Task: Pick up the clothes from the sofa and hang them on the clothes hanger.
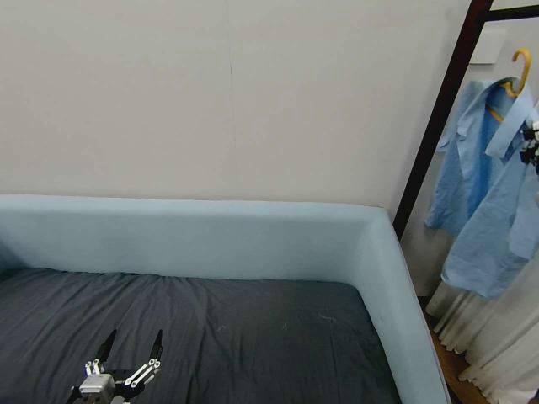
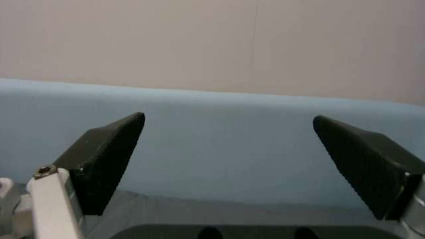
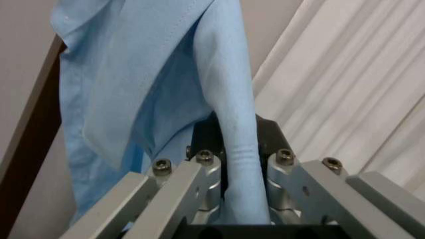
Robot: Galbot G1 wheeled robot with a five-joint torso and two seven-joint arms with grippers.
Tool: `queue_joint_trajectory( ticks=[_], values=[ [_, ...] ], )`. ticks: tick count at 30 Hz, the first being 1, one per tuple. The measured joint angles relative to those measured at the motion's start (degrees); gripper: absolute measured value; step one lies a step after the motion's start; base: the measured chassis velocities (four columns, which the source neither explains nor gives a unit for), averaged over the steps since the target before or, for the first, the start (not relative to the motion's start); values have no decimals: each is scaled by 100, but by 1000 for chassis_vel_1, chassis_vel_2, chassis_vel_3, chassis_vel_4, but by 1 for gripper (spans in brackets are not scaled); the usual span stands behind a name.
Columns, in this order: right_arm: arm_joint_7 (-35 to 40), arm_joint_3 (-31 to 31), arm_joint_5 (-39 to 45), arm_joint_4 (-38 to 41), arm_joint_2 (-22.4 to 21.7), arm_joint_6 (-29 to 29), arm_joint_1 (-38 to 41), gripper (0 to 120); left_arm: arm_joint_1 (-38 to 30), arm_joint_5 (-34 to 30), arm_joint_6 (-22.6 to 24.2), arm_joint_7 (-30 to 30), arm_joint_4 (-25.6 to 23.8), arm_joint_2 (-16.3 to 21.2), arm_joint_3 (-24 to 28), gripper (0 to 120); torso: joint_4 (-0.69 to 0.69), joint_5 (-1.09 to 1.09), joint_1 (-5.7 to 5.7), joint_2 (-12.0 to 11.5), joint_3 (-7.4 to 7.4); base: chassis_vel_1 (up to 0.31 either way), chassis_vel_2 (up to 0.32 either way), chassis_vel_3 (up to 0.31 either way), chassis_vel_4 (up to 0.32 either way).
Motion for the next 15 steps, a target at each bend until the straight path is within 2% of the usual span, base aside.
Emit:
queue_joint_trajectory(
  ticks=[2,6,9,15],
  values=[
    [49,-424,193,-175,175,-132,553,6,0,0,0,-1,0,1,0,100,-3,8,0,0,0,0,0,0,0],
    [133,-791,544,-250,313,-313,968,6,0,0,0,1,0,0,0,100,-4,6,0,0,0,0,0,0,0],
    [280,-975,1097,-351,479,-564,1291,6,0,0,0,0,0,0,0,100,-3,6,0,0,0,0,0,0,0],
    [401,-1160,1501,-510,656,-676,1700,6,-1,0,0,0,0,0,0,100,-3,6,0,0,1,0,0,0,0]
  ],
)
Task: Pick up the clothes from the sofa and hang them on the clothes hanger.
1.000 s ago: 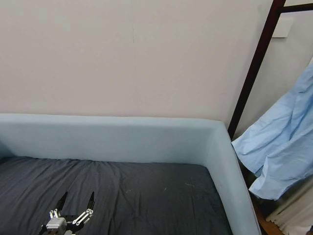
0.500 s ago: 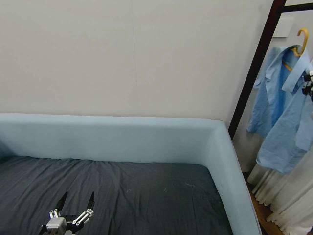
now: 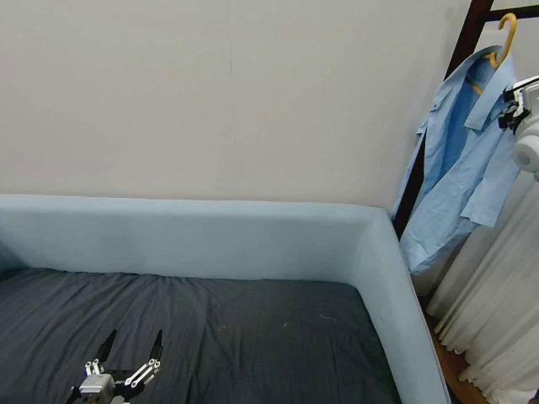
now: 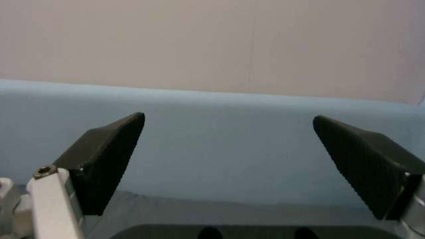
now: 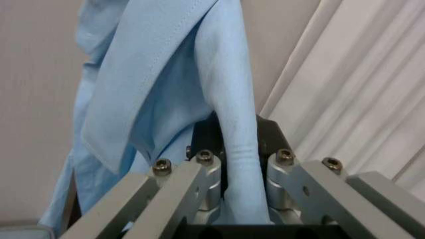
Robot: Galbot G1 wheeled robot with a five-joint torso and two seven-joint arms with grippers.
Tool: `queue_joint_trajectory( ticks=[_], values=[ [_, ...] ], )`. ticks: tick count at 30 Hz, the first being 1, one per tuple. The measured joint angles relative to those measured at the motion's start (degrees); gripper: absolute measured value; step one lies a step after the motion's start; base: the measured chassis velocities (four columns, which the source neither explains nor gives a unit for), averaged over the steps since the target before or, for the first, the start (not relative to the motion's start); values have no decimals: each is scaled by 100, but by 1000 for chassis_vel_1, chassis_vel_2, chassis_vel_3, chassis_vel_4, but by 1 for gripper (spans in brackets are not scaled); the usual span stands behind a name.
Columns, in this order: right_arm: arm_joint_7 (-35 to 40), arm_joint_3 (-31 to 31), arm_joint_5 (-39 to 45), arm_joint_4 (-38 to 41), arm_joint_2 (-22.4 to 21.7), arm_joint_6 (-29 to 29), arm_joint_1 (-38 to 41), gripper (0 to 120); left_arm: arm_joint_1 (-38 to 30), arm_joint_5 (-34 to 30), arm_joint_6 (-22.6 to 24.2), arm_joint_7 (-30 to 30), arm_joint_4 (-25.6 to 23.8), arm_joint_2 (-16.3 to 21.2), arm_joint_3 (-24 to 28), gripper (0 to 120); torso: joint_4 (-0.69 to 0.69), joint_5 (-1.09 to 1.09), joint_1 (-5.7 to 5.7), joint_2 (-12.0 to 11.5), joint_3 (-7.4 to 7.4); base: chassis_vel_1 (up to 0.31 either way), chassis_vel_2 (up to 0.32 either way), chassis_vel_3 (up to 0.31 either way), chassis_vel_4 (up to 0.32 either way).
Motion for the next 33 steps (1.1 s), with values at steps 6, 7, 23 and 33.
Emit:
queue_joint_trajectory(
  ticks=[6,7,23,33],
  values=[
    [259,-233,526,-30,130,-269,500,6,0,0,0,0,0,0,0,100,-1,0,0,0,-1,0,0,0,0],
    [354,-292,718,-64,178,-358,625,6,0,0,0,0,0,0,0,100,-1,0,0,0,-1,0,0,0,0],
    [1238,-1161,2476,-639,580,-658,1671,6,0,0,0,0,0,0,0,100,1,0,-1,1,-1,0,0,0,0],
    [1435,-1271,2827,-1120,747,-648,1738,6,0,0,0,0,0,0,0,100,1,0,-1,1,0,0,0,0,0]
  ],
)
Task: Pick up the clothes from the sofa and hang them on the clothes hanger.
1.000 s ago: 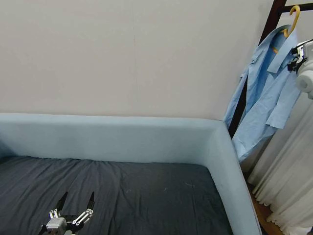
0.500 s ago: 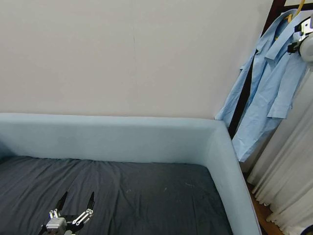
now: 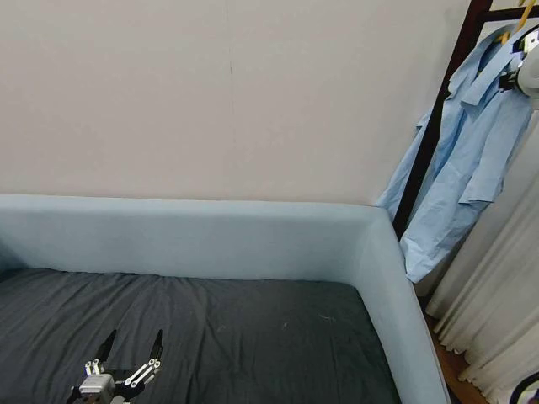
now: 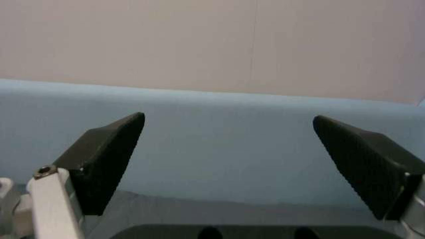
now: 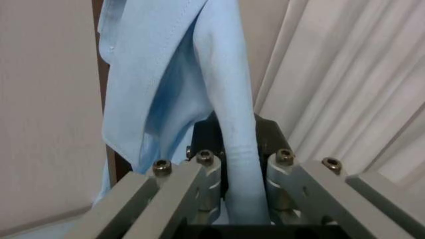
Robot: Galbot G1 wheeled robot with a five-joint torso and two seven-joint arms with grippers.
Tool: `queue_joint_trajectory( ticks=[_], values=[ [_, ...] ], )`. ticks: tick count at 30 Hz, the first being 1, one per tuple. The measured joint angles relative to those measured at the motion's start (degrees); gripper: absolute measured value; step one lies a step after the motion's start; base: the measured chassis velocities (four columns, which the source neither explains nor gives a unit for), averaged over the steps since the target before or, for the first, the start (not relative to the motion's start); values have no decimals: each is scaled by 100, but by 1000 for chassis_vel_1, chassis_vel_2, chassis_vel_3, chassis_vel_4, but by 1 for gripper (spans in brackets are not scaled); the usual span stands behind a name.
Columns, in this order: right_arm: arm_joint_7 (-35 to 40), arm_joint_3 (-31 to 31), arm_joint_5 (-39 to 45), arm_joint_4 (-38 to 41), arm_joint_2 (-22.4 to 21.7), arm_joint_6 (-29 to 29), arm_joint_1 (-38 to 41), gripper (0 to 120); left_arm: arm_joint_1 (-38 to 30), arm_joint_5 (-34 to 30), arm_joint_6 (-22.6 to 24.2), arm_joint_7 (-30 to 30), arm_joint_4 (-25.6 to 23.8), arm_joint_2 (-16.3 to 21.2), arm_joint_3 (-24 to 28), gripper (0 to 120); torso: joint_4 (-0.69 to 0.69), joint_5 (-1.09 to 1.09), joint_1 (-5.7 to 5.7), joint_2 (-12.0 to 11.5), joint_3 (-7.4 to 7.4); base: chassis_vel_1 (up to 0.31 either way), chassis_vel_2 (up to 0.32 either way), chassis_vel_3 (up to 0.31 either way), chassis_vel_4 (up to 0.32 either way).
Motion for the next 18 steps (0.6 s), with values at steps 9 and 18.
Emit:
queue_joint_trajectory(
  ticks=[9,18],
  values=[
    [493,38,567,-695,549,5,197,6,0,0,0,1,0,0,0,100,0,-2,0,0,0,0,0,0,0],
    [992,199,894,-1836,1490,14,407,6,0,0,0,0,0,0,0,100,1,-2,0,0,0,0,0,0,0]
  ],
)
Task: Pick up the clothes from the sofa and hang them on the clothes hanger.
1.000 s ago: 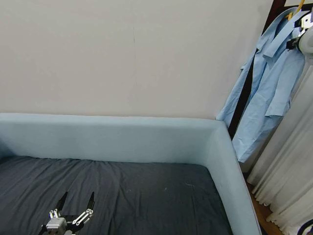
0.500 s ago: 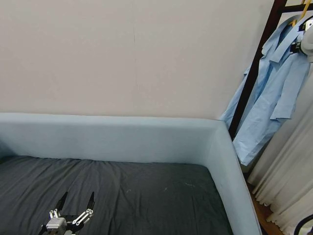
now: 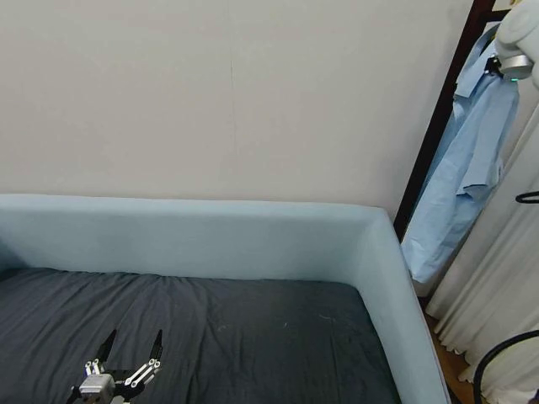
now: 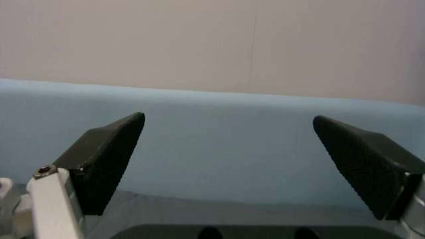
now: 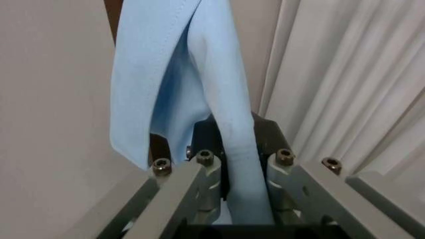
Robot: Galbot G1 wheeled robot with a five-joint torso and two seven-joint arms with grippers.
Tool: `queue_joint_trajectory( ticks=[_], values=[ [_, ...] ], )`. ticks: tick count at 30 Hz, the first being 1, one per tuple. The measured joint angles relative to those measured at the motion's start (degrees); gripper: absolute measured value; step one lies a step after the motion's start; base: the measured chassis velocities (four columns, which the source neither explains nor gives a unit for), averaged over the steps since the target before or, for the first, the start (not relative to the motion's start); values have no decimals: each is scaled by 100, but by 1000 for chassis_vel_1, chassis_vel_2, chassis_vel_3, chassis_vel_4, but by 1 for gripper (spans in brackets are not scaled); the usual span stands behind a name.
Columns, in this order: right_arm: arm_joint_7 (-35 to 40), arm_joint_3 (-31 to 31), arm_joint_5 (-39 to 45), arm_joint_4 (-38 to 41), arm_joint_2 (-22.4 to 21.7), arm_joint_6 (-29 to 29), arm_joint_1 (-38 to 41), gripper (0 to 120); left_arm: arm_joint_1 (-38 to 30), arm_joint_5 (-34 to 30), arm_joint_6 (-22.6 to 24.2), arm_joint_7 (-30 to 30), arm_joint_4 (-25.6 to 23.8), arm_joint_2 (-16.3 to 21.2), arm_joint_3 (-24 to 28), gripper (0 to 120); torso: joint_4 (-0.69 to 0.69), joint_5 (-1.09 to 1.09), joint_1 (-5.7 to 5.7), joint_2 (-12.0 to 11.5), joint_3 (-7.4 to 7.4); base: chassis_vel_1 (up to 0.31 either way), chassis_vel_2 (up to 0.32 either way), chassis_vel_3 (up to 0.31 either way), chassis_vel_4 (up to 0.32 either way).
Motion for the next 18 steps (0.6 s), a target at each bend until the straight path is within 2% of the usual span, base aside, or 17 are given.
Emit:
queue_joint_trajectory(
  ticks=[8,18],
  values=[
    [487,195,133,-231,200,13,-73,6,0,0,0,0,0,0,0,100,-2,3,0,0,0,0,0,0,0],
    [752,61,346,-374,352,14,-9,6,0,0,0,0,0,0,0,100,-2,1,0,0,0,0,0,0,0]
  ],
)
